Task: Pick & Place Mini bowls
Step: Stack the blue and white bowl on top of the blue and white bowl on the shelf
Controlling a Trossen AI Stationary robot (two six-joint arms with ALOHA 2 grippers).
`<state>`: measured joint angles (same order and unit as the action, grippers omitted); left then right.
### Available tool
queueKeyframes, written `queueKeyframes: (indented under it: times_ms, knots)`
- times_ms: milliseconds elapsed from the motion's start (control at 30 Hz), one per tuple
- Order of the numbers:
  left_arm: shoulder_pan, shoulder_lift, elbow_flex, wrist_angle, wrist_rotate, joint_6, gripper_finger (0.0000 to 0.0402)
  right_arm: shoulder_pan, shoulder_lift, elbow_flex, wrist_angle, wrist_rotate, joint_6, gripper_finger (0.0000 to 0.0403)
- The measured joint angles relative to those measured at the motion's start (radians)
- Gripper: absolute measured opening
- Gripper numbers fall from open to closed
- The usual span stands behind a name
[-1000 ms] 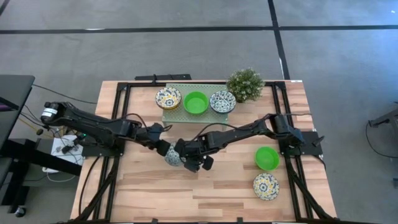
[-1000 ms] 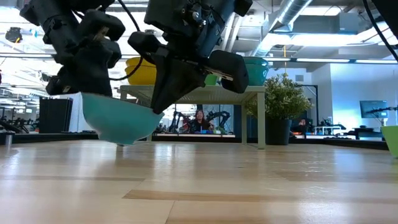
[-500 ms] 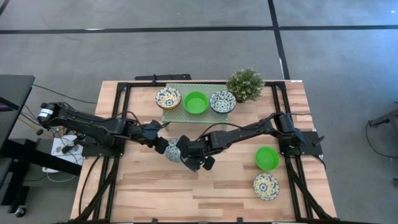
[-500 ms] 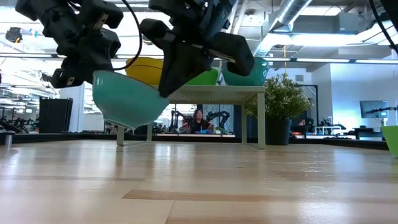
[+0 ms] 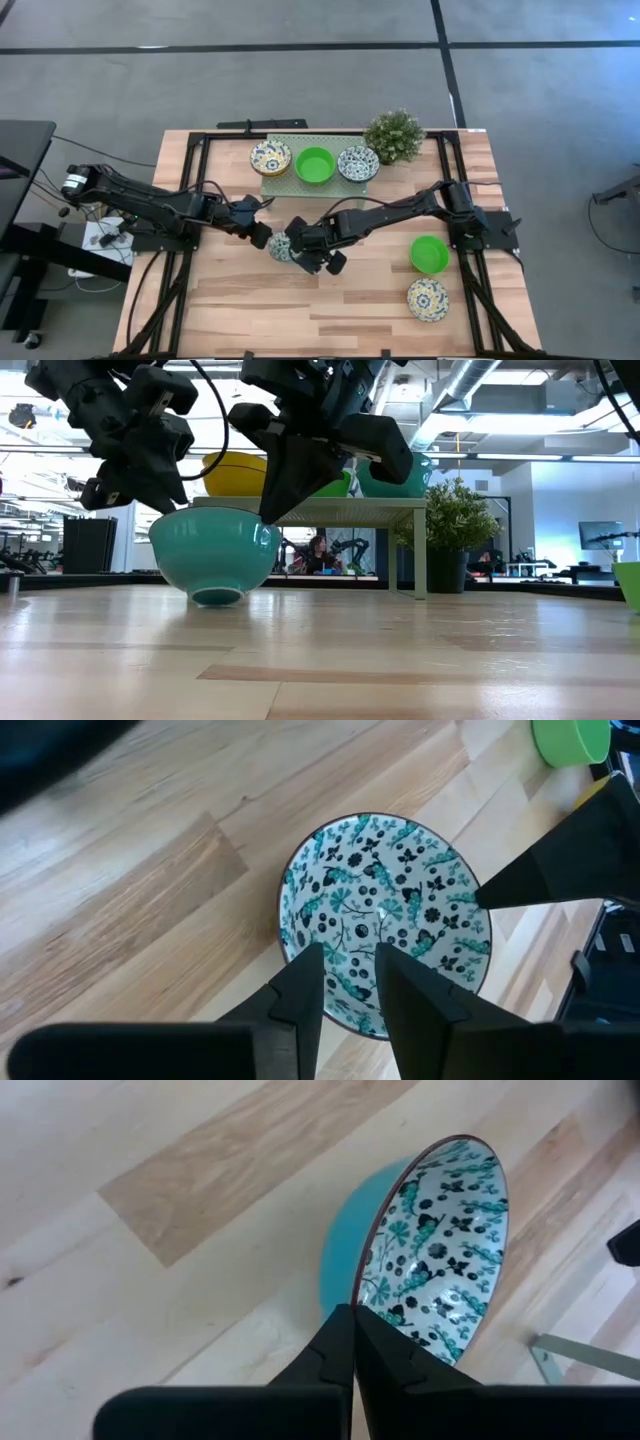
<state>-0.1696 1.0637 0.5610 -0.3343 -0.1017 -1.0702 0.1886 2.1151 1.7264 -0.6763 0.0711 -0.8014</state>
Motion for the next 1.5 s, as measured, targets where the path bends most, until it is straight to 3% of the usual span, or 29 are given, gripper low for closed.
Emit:
queueKeyframes:
  times_ms: [300,767,1267,1500]
  knots:
    - [0.000,0.000,0.000,0.020,-0.002,0.000,0.0094,-0.008,0.000,0.000,-0.015,-0.072,0.044,0.0005]
    - [0.000,0.000,0.000,0.056,-0.002,0.000,0.0094,-0.006,0.067,-0.001,-0.006,-0.072,0.029,0.0050]
    - [0.000,-0.002,-0.001,0.074,-0.002,0.026,0.0094,-0.001,0.068,0.000,0.027,-0.074,-0.010,0.0030]
    - [0.000,-0.002,-0.001,0.074,-0.002,0.026,0.0094,0.001,0.068,0.000,0.031,-0.072,-0.011,0.0073]
